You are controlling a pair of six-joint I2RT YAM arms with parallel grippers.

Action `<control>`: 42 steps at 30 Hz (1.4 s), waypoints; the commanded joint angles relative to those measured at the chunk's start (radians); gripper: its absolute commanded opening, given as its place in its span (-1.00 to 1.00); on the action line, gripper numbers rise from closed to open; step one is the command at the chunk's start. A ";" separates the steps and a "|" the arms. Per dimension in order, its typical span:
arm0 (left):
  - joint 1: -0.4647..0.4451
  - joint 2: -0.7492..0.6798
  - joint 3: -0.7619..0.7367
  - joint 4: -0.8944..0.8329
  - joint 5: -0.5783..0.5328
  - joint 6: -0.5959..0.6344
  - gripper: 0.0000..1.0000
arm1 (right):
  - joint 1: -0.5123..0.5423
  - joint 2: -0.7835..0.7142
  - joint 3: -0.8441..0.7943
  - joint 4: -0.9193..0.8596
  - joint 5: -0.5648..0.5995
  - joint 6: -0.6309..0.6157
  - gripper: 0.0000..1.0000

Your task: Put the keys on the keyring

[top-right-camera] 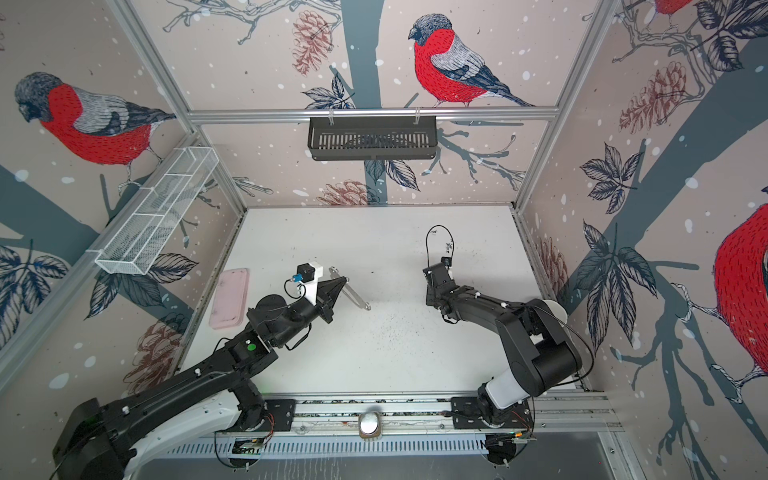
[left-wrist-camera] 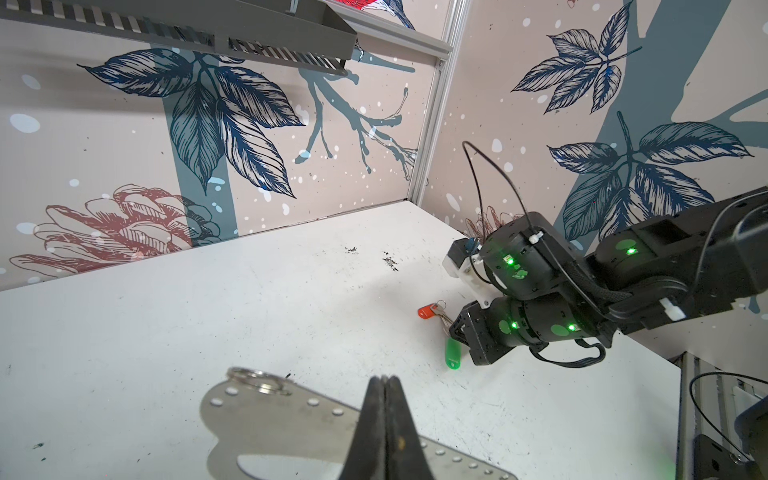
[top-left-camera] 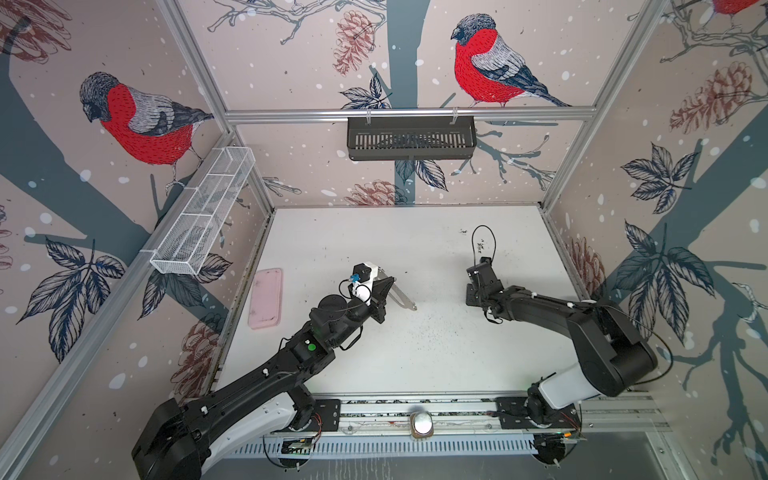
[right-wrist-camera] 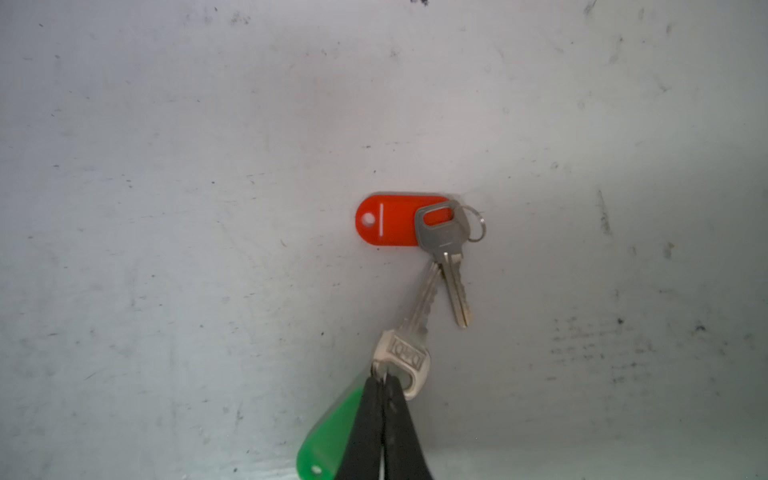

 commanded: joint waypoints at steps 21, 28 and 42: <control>-0.010 0.058 0.045 0.067 0.046 0.010 -1.00 | 0.013 -0.538 -0.081 0.304 -0.718 -0.399 -1.00; -0.031 0.064 0.051 0.082 0.008 0.012 -1.00 | 0.016 -0.574 -0.098 0.357 -0.974 -0.458 -1.00; -0.076 0.076 0.050 0.164 0.071 0.023 -1.00 | 0.068 -0.478 -0.039 0.392 -1.140 -0.491 -1.00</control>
